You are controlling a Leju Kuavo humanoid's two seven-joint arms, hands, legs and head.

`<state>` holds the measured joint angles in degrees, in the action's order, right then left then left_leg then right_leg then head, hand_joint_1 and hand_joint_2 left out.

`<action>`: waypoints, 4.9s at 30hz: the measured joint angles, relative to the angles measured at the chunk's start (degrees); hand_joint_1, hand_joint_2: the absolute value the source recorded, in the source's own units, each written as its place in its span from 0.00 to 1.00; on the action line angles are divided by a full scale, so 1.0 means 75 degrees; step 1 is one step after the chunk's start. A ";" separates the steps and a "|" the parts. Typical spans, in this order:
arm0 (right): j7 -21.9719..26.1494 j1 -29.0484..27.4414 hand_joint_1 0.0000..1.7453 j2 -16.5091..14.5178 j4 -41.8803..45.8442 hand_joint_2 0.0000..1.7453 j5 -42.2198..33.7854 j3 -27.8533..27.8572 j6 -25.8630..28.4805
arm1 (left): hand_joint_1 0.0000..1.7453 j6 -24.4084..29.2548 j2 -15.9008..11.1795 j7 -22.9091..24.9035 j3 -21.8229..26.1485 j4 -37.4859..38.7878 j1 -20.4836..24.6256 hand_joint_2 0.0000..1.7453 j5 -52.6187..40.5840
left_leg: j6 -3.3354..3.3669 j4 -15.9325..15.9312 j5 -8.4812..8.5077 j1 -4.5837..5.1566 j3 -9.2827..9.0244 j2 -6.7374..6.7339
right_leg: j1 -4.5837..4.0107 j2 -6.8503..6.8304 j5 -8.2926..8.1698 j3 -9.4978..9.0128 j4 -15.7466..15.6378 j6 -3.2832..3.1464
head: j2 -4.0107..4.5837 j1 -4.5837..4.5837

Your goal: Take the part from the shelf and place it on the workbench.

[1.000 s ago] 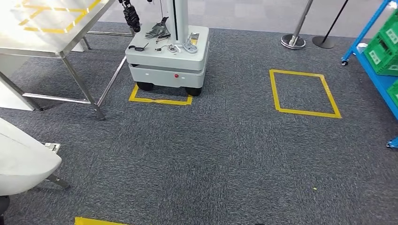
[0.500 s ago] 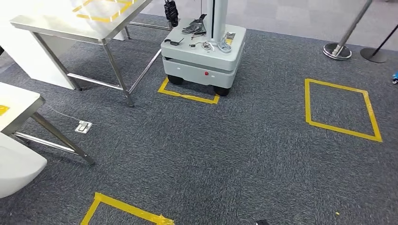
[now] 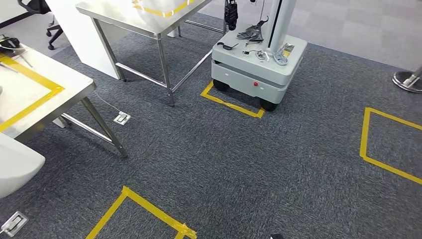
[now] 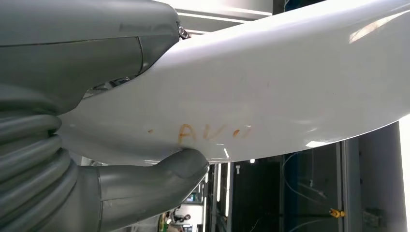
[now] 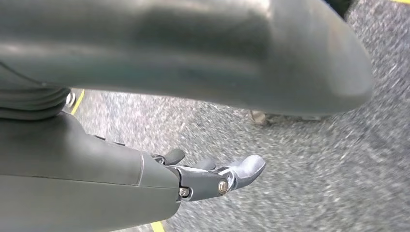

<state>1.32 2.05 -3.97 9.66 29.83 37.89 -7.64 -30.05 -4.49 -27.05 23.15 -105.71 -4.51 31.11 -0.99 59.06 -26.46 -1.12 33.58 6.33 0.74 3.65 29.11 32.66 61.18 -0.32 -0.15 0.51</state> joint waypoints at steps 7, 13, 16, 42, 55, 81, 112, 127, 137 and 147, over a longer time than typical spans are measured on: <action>-0.0957 0.0002 0.00 -0.0187 0.0000 0.00 -0.0120 0.0056 0.0340 | 1.00 0.0015 -0.0633 0.0259 -0.0009 0.0571 0.0329 1.00 0.0254 | -0.0313 0.0616 -0.0346 -0.0014 0.0452 -0.0468 | -0.0038 -0.0456 -0.0156 -0.0117 -0.0397 -0.0303 | 0.0000 -0.0029; -0.0990 -0.0049 0.00 -0.0392 0.0000 0.00 -0.0471 0.0358 0.0497 | 1.00 -0.0100 -0.1369 0.0362 -0.0015 0.0806 0.0224 1.00 0.0601 | -0.0383 0.1330 -0.0506 -0.0001 0.0616 -0.0949 | -0.0092 -0.1087 -0.0091 -0.0122 -0.0359 -0.0358 | 0.0000 -0.0042; -0.0694 -0.0015 0.00 -0.0485 0.0000 0.00 -0.0455 0.0439 0.0319 | 1.00 -0.0036 -0.1693 0.0479 -0.0107 0.0874 0.0318 1.00 0.0710 | -0.0230 0.0068 -0.0106 0.0070 -0.0069 -0.1354 | -0.0144 -0.1370 0.0003 -0.0145 -0.0275 -0.0263 | 0.0000 -0.0037; -0.0410 0.0041 0.00 -0.0459 0.0000 0.00 -0.0466 0.0656 0.0408 | 1.00 0.0468 -0.1360 -0.0077 -0.1354 0.1425 0.1092 1.00 -0.0128 | -0.0361 0.1934 -0.0858 -0.0025 0.1003 -0.0823 | -0.0101 -0.0978 -0.0214 0.0045 -0.0317 -0.0346 | 0.0000 -0.0074; -0.0447 0.0056 0.00 -0.0380 0.0003 0.00 -0.0219 0.0664 0.0410 | 1.00 0.0290 -0.0944 0.0009 -0.1060 0.0938 0.0916 1.00 -0.0266 | 0.0139 -0.0116 0.0040 -0.0019 -0.0073 -0.0696 | -0.0058 -0.0531 0.0847 0.0655 0.1485 0.0091 | 0.0000 -0.0054; -0.0502 0.0064 0.00 -0.0227 0.0003 0.00 -0.0192 0.0669 0.0409 | 1.00 0.0344 -0.0559 0.0153 -0.0884 0.0551 0.0664 1.00 -0.0557 | 0.0006 0.0009 -0.0085 0.0009 -0.0033 -0.1086 | -0.0048 -0.1514 -0.0104 -0.0105 -0.0257 0.0094 | 0.0000 -0.0066; -0.0065 0.0044 0.00 -0.0234 0.0003 0.00 -0.0306 0.0884 0.0106 | 1.00 0.0072 -0.0165 0.0227 -0.0544 -0.0003 0.0260 1.00 -0.0644 | 0.0171 0.0014 0.0354 0.0108 0.0563 -0.0848 | -0.0050 -0.0603 0.0535 -0.1244 0.0007 0.0054 | 0.0000 -0.0106; -0.0105 -0.0136 0.00 -0.0248 -0.0006 0.00 -0.0246 0.0900 0.0178 | 1.00 0.0003 -0.0152 0.0217 -0.0528 0.0000 0.0180 1.00 -0.0635 | -0.0049 0.0295 -0.1090 0.0050 -0.1659 -0.0595 | -0.0041 -0.0541 -0.0731 0.0907 -0.0141 -0.0045 | -0.0001 -0.0091; -0.0108 -0.0117 0.00 -0.0262 -0.0003 0.00 -0.0252 0.0940 0.0180 | 1.00 0.0114 -0.0065 0.0265 -0.0527 0.0054 0.0162 1.00 -0.0901 | 0.0034 0.0732 -0.0418 0.0120 0.1281 -0.0829 | -0.0024 -0.0431 0.0787 -0.1314 -0.0543 -0.0173 | -0.0001 -0.0211; -0.0241 0.0016 0.00 -0.0242 0.0004 0.00 -0.0146 0.0949 0.0124 | 1.00 0.0152 0.0085 0.0325 -0.0530 -0.0041 0.0120 1.00 -0.1108 | 0.0300 -0.0180 0.0365 0.0124 0.0266 -0.0822 | -0.0070 -0.0421 0.1319 -0.0175 0.1573 0.0132 | -0.0003 -0.0152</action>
<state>-0.49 2.17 -5.79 9.69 28.73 45.00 -6.72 -28.91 -3.85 -24.62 19.17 -106.02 -3.61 22.80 1.26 57.71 -23.72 -0.20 35.57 0.16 0.22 0.49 39.00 31.35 72.98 0.67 -0.17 -0.62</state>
